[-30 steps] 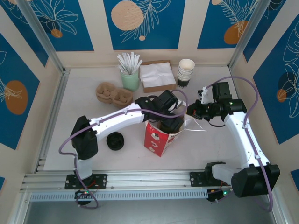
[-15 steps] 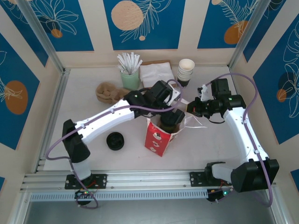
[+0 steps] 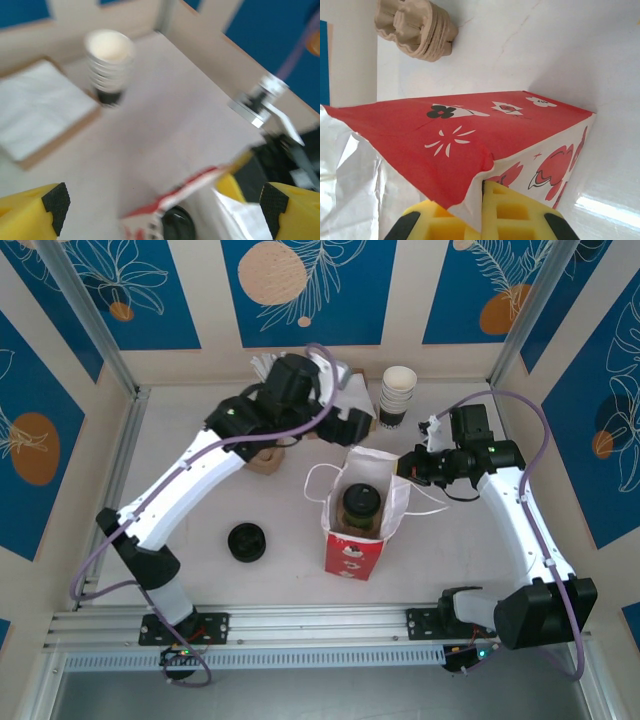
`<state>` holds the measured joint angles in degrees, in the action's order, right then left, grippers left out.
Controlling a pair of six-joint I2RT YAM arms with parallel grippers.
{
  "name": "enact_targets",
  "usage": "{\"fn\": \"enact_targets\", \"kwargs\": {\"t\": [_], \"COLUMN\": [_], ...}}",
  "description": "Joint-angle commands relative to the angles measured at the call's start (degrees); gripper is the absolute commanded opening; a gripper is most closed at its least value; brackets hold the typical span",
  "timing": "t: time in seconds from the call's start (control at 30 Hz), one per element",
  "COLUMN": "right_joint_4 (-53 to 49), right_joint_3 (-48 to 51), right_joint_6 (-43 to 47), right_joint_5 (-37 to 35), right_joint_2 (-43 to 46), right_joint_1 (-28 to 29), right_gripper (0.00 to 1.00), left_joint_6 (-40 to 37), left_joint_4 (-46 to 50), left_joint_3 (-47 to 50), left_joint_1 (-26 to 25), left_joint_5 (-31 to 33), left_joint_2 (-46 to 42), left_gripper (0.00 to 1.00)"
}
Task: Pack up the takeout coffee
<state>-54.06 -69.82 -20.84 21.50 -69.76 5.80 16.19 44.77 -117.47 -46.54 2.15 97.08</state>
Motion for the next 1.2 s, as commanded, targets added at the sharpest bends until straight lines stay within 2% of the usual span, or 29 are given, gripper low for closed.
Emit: {"fn": "enact_targets", "kwargs": {"t": [0.0, 0.13, 0.57, 0.87, 1.03, 1.17], "right_joint_4": [2.1, 4.4, 7.3, 8.2, 8.4, 8.4], "right_joint_3": [-2.5, -1.8, 0.5, -1.4, -5.3, -6.8], "right_joint_6": [1.9, 1.5, 0.4, -3.0, -3.8, -2.4], "right_joint_5": [2.5, 3.0, 2.1, 2.4, 6.9, 7.6], "right_joint_2": [1.2, 3.0, 5.7, 1.2, -5.8, -7.9], "right_joint_1": [0.6, 1.9, 5.8, 6.0, 6.4, 6.8], "right_gripper": [0.00, 0.00, 0.00, 0.00, 0.00, 0.00], "left_joint_6": [0.5, -0.4, 1.4, 2.0, 2.8, 1.7], "left_joint_4": [3.4, 2.4, -0.8, 0.5, 2.5, 2.6], "left_joint_3": [-0.1, 3.3, 14.5, 13.2, 10.2, 10.8], "left_joint_1": [3.0, 4.6, 5.4, 7.1, 7.8, 7.9], "left_joint_5": [14.0, 17.6, 21.2, 23.6, 30.0, 31.2], "left_joint_2": [-3.0, -5.1, -10.5, -9.6, -8.8, -9.6], "left_gripper": [0.99, 0.99, 0.99, 0.99, 0.99, 0.99]}}
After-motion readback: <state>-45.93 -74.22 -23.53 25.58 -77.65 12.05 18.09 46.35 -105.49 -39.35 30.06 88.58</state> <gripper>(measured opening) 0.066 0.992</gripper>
